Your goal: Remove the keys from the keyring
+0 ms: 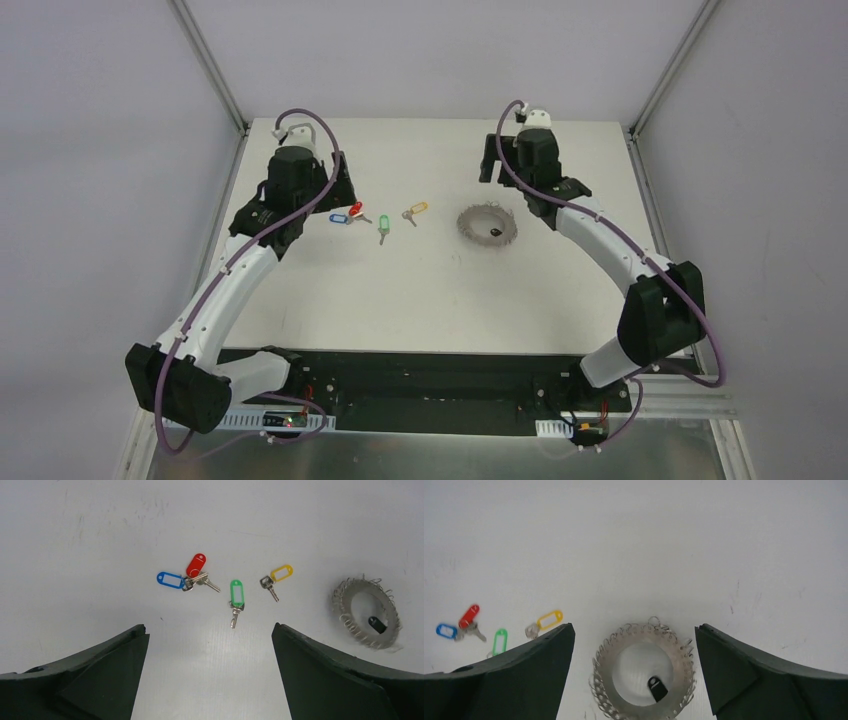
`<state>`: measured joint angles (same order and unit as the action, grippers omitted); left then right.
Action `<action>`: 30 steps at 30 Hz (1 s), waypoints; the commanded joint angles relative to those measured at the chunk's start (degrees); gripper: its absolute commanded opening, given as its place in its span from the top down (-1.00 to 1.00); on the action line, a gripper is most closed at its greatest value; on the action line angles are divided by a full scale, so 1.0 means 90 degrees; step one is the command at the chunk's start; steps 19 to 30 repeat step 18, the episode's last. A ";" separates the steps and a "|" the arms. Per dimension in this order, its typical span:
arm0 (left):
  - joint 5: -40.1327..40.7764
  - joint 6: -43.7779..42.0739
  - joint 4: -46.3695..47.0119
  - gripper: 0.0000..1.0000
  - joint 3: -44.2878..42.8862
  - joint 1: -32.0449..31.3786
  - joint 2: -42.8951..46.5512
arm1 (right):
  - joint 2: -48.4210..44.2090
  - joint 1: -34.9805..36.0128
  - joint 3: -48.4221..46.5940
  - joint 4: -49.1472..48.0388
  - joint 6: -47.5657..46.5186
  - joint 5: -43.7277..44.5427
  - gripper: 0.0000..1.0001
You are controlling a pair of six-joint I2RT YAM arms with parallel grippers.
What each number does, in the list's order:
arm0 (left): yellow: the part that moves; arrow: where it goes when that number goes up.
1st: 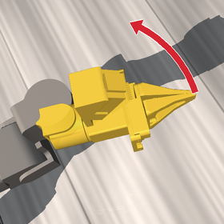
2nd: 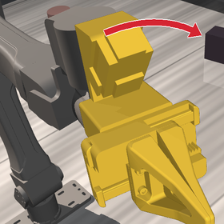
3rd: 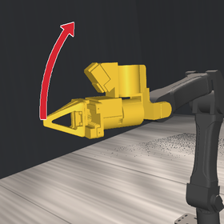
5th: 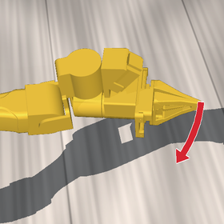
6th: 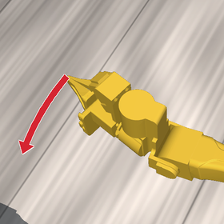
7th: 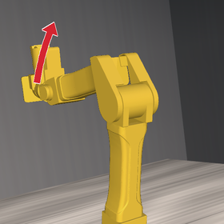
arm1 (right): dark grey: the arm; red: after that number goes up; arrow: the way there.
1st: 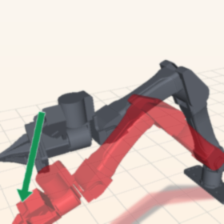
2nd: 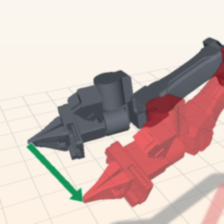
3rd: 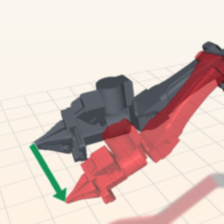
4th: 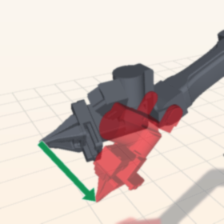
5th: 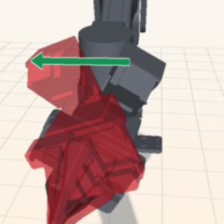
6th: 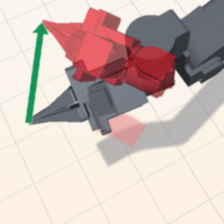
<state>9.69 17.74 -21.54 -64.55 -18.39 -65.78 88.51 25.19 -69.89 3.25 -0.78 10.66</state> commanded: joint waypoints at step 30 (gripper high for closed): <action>0.1141 0.0932 0.0498 -0.98 0.0033 -0.0037 0.0819 | -0.3016 -0.0089 0.0809 -0.0910 -0.0303 0.1503 -0.98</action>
